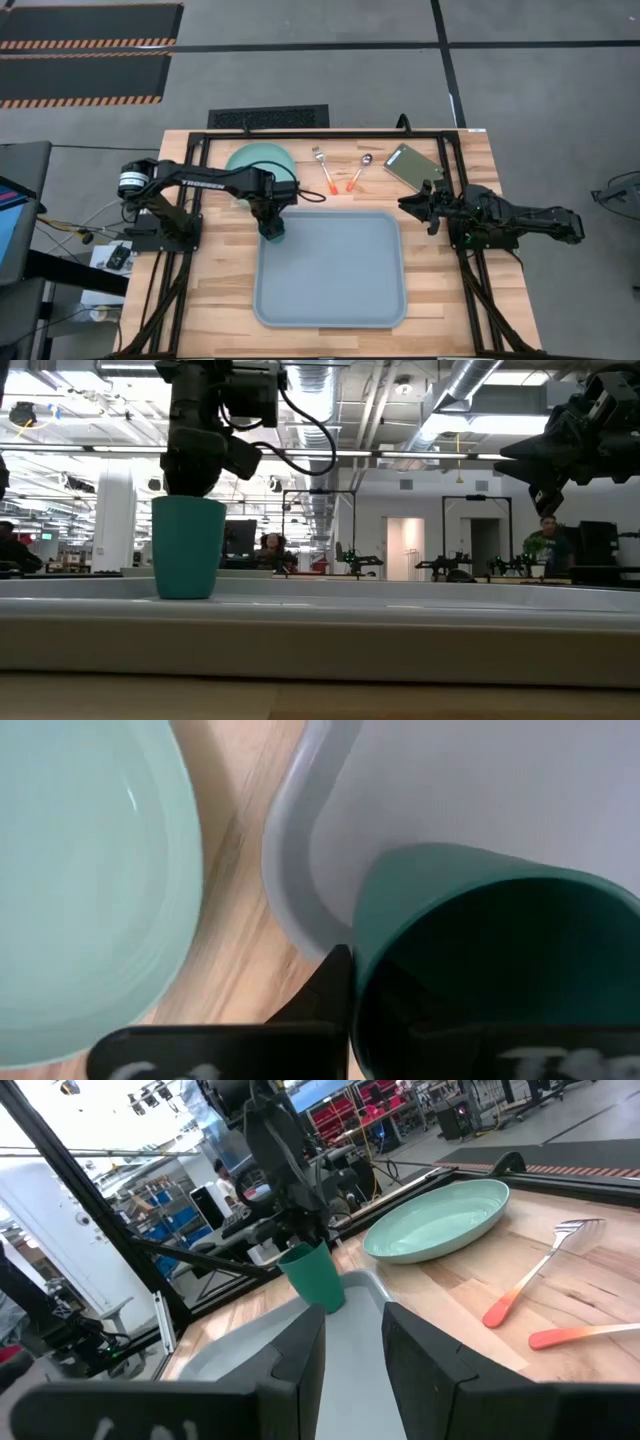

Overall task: Pick and place plate/cup/fork/spoon on tray
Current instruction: Put the green cup on the gray tray

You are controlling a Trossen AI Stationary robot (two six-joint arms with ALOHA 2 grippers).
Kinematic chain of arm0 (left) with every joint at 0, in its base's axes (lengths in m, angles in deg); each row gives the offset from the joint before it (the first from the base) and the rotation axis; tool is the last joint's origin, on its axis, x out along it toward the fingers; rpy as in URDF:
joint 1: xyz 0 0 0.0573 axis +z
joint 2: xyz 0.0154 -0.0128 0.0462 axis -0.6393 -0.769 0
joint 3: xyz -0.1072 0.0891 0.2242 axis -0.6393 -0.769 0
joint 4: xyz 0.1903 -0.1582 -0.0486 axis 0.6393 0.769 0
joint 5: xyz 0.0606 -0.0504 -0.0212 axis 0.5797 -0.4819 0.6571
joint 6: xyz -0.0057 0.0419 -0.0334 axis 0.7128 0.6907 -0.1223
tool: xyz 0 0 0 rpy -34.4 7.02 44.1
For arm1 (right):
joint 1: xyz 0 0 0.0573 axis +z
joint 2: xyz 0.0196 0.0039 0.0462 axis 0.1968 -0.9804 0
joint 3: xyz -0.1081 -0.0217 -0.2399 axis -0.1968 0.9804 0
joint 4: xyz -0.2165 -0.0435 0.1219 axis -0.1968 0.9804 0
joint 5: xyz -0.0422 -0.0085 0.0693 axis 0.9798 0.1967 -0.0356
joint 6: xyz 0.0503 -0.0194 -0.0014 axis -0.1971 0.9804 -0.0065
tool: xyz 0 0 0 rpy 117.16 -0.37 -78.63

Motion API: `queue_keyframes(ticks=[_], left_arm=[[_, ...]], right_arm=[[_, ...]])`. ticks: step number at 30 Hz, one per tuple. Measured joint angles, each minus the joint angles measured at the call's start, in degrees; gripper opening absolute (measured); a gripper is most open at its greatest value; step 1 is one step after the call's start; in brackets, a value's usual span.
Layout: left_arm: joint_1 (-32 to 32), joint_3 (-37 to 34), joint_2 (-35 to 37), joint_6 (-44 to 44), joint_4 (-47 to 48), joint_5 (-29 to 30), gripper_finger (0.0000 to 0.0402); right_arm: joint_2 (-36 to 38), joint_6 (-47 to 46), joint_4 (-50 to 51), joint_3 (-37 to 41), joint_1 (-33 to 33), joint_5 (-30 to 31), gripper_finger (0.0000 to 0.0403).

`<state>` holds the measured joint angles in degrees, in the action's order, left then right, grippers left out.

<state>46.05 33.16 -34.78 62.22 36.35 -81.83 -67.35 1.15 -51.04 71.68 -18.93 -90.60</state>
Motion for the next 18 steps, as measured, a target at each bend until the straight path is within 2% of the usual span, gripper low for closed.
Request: queue_keyframes(ticks=[6, 18], left_arm=[[0.89, 2.1, -0.09, 0.8, 0.32, 0.52, 0.0], [0.84, 1.83, -0.09, 2.41, 0.15, 0.5, 0.0]], right_arm=[[0.02, 0.0, 0.01, 0.0, 0.0, 0.0, 0.0129], [0.02, 0.0, 0.0, -0.01, 0.0, -0.02, 0.0129]])
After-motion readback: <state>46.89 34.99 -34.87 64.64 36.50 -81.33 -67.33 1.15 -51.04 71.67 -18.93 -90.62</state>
